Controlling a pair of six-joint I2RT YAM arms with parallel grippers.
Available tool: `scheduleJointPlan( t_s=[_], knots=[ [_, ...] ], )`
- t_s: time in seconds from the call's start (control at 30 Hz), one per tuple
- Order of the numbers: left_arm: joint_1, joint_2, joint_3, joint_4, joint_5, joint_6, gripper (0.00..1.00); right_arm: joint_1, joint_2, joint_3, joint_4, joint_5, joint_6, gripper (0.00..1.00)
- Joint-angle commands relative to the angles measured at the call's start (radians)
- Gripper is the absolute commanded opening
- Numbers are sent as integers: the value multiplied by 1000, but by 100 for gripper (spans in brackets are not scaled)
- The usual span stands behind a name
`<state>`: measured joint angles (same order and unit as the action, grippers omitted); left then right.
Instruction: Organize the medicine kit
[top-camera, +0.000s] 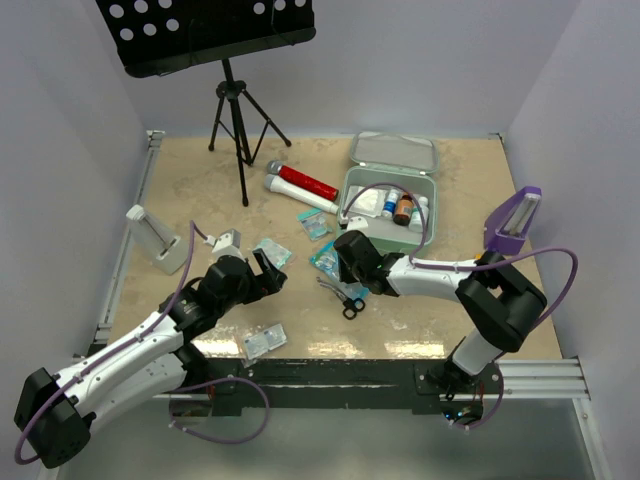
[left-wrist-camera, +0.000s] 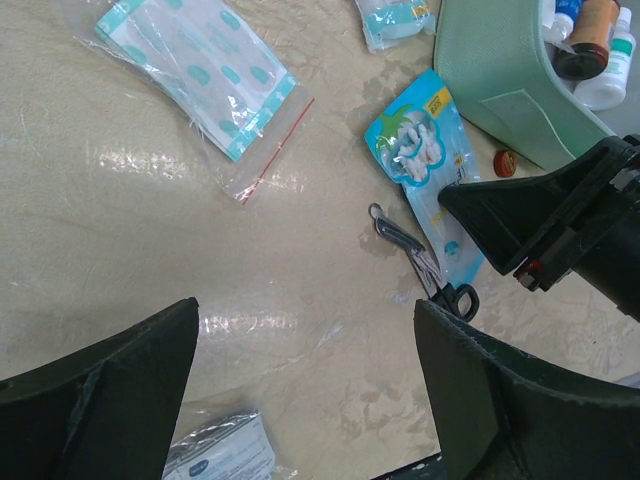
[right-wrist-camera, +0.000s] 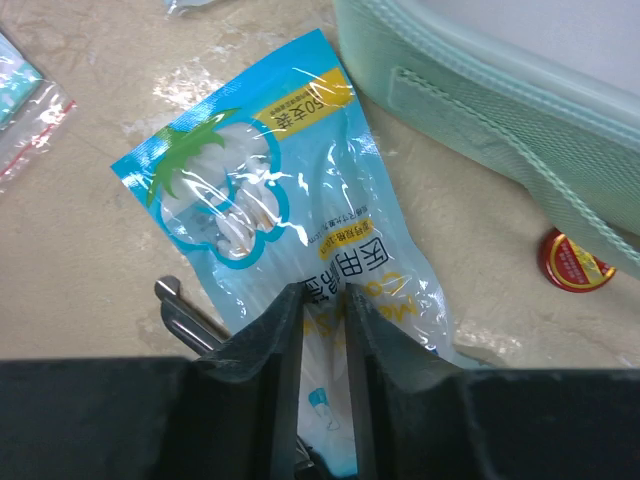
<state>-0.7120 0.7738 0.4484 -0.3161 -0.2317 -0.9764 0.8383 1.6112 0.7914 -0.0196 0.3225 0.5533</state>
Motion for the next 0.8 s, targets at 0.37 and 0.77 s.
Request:
scheduleJointPlan(
  t_s=[0.37,0.77],
  knots=[
    [2,-30,-2,9,-6,22,93,50,-137,135,-187,24,-3,0],
    [0,-21,-8,35,23,30,93,29,-203,440,-363,447,-309,0]
  ],
)
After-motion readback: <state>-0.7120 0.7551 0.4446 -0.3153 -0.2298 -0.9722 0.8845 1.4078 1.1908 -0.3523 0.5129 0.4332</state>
